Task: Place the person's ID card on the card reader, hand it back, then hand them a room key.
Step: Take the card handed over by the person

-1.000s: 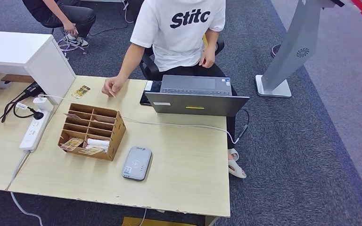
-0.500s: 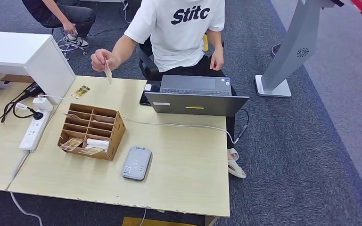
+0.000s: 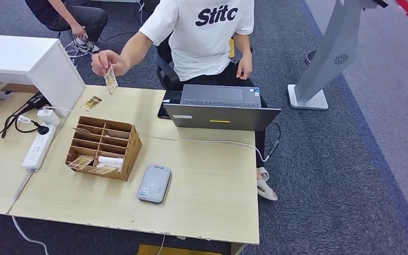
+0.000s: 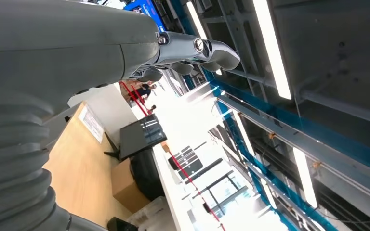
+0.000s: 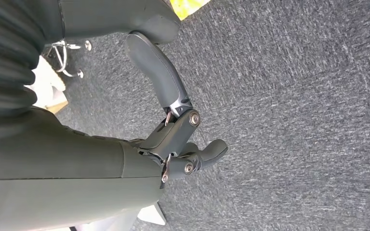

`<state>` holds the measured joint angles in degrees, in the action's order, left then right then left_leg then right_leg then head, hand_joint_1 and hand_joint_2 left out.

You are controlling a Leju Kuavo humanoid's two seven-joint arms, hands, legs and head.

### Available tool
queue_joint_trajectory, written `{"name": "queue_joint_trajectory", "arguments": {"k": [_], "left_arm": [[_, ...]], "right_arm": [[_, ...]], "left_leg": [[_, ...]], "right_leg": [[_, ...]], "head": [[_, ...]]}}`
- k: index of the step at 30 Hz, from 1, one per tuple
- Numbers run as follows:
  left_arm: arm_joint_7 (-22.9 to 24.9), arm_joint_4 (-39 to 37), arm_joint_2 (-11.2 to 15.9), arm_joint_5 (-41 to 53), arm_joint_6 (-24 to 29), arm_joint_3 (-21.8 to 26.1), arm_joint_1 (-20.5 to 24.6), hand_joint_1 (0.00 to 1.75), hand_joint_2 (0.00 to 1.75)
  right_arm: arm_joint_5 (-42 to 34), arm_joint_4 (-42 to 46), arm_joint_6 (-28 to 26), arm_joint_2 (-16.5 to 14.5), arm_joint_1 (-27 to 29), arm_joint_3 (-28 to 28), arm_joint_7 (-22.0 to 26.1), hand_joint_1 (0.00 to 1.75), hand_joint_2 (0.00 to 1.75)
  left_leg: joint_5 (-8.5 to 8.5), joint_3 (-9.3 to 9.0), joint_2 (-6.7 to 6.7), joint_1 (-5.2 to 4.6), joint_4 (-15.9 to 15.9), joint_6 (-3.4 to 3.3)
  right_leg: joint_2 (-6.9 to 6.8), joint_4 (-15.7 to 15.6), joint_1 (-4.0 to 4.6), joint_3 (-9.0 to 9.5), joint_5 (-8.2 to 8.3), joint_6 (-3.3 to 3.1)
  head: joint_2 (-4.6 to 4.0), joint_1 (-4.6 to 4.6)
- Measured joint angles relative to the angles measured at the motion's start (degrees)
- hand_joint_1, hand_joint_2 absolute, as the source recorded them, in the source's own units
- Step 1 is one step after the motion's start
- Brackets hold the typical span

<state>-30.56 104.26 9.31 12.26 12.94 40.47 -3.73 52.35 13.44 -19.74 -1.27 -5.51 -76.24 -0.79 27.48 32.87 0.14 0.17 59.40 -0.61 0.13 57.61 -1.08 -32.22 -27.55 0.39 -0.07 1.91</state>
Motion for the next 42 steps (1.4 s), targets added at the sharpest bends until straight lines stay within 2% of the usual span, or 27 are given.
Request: {"name": "queue_joint_trajectory", "arguments": {"k": [4, 7, 13, 17, 24, 32, 42], "left_arm": [[2.32, -4.66, 3.69, 4.25, 1.22, -3.1, 3.85, 0.0, 1.75], [4.97, -9.39, 6.82, 8.24, 1.5, -7.09, 8.58, 0.0, 1.75], [10.36, -21.75, 12.45, 15.26, 0.46, -17.11, 22.35, 0.0, 1.75], [12.57, -29.99, 13.86, 19.77, -0.35, -24.32, 31.61, 0.0, 1.75], [14.3, -39.76, 12.81, 24.87, -0.96, -35.17, 41.83, 0.0, 1.75], [14.89, -44.05, 11.31, 26.77, -1.38, -39.83, 45.38, 0.0, 1.75], [18.22, -48.09, 4.43, 34.39, -5.21, -50.95, 52.56, 0.0, 1.75]], "right_arm": [[0.67, 0.0, 0.04, 0.01, -0.07, 0.37, -0.46, 0.0, 1.75], [1.26, 0.0, 0.21, 0.08, -0.15, 1.07, -0.71, 0.0, 1.75], [2.62, 0.0, 0.91, 0.61, -0.36, 2.53, -0.82, 0.0, 1.75], [3.4, 0.0, 1.28, 0.91, -0.43, 3.29, -1.05, 0.0, 1.75], [4.28, 0.0, 1.71, 1.21, -0.51, 4.42, -1.3, 0.0, 1.75], [4.49, 0.0, 1.93, 1.37, -0.48, 4.82, -1.35, 0.0, 1.75], [5.25, -0.02, 2.56, 1.51, -0.75, 5.66, -1.65, 0.0, 1.75]], "left_leg": [[-0.1, 0.05, -0.03, 0.0, 0.0, 0.04], [-0.21, 0.09, -0.07, 0.01, 0.0, 0.04], [-0.58, 0.41, -0.09, 0.05, 0.01, 0.09], [-0.78, 0.65, -0.08, 0.04, 0.01, 0.03], [-0.95, 0.88, 0.0, 0.0, 0.03, 0.02], [-0.99, 0.95, 0.17, 0.01, 0.03, 0.03], [-1.18, 1.22, 0.08, -0.01, 0.09, -0.06]], "right_leg": [[-0.02, 0.0, 0.01, -0.06, 0.08, 0.06], [-0.04, 0.0, 0.01, -0.09, 0.19, 0.07], [-0.07, 0.0, 0.06, -0.34, 0.57, -0.01], [-0.04, 0.0, 0.04, -0.55, 0.82, 0.03], [0.04, 0.0, 0.01, -0.79, 1.05, 0.07], [0.22, 0.0, 0.02, -0.99, 1.09, 0.04], [0.13, -0.01, 0.0, -1.11, 1.31, 0.14]], "head": [[0.0, 0.02], [0.0, 0.02], [0.0, 0.02], [0.0, 0.01], [0.0, 0.0], [0.0, -0.01], [0.0, 0.01]]}}
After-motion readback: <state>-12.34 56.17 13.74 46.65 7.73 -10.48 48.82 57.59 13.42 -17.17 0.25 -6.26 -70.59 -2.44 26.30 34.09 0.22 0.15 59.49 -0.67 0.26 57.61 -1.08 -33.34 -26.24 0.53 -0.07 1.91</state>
